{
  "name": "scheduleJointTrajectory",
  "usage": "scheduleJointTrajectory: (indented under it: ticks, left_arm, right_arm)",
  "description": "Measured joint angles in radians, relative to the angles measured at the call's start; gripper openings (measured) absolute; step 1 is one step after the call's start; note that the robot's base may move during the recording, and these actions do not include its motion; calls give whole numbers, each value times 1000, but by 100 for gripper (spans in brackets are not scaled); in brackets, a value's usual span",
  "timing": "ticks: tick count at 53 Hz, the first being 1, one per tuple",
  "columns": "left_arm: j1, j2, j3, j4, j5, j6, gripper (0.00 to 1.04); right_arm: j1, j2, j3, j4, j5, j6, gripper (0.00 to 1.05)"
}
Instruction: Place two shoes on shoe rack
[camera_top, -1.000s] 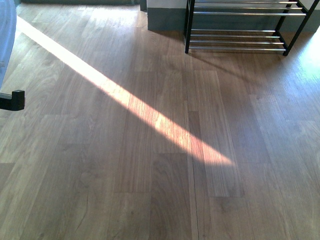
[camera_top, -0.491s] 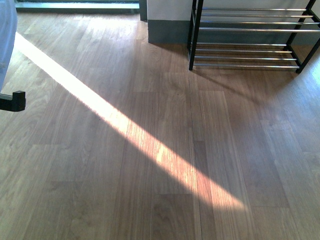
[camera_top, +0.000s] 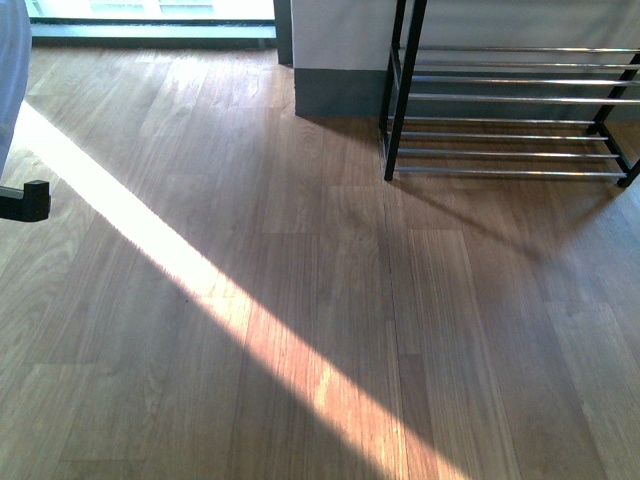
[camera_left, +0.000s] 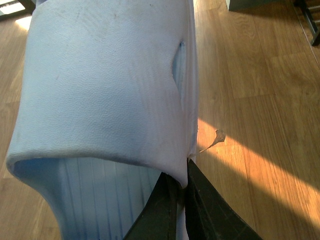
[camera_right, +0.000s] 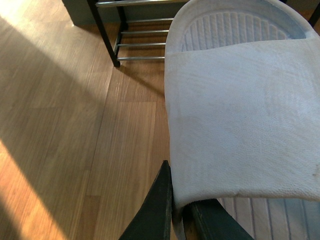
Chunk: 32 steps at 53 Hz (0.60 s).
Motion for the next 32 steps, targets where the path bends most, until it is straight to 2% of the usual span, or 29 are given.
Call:
scheduleJointTrajectory:
  ticks: [32]
  left_arm:
    - [0,0,0,0,0,0,2]
  right_arm:
    - [0,0,0,0,0,0,1]
